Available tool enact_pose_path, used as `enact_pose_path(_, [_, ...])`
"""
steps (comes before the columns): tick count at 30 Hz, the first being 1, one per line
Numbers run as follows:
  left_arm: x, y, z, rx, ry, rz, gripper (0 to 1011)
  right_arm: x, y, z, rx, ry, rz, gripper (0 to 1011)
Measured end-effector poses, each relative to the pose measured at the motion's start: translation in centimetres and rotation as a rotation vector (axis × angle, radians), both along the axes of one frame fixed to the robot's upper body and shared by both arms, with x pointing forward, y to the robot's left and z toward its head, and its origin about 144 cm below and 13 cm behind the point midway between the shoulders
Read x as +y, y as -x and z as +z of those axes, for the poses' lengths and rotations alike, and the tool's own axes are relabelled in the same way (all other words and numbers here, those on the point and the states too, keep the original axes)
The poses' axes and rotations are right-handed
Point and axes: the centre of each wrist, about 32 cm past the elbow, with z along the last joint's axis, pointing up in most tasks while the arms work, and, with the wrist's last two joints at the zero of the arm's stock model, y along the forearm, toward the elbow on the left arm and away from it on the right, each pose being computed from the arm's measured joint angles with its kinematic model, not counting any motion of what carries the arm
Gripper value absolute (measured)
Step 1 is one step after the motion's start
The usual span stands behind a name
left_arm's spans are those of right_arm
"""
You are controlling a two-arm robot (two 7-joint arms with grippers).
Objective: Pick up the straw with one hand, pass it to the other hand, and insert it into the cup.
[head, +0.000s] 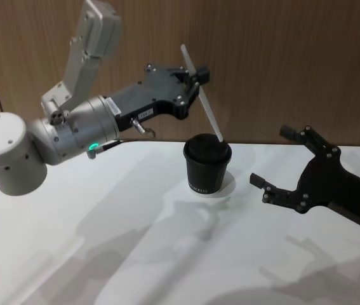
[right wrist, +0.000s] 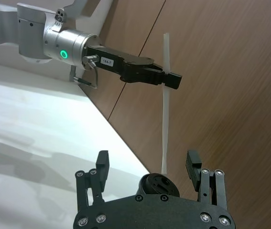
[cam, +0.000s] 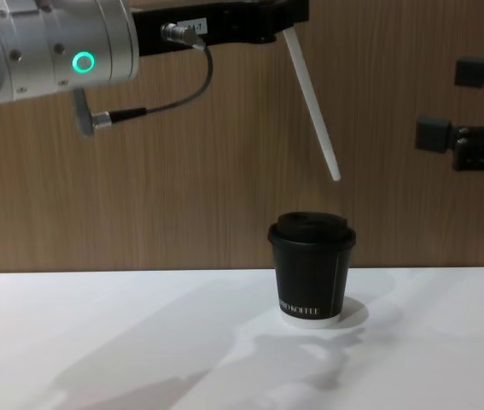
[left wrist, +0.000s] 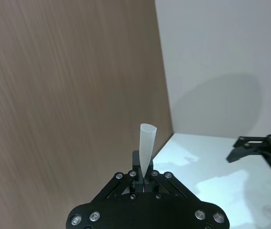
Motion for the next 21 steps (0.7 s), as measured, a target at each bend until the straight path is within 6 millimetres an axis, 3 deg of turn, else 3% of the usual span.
enact_pose_path(21, [-0.8,-1.8,0.8,-0.012,-0.075,0.097,3,0.0,0.0,0.0,0.0,0.0,0.0,1001])
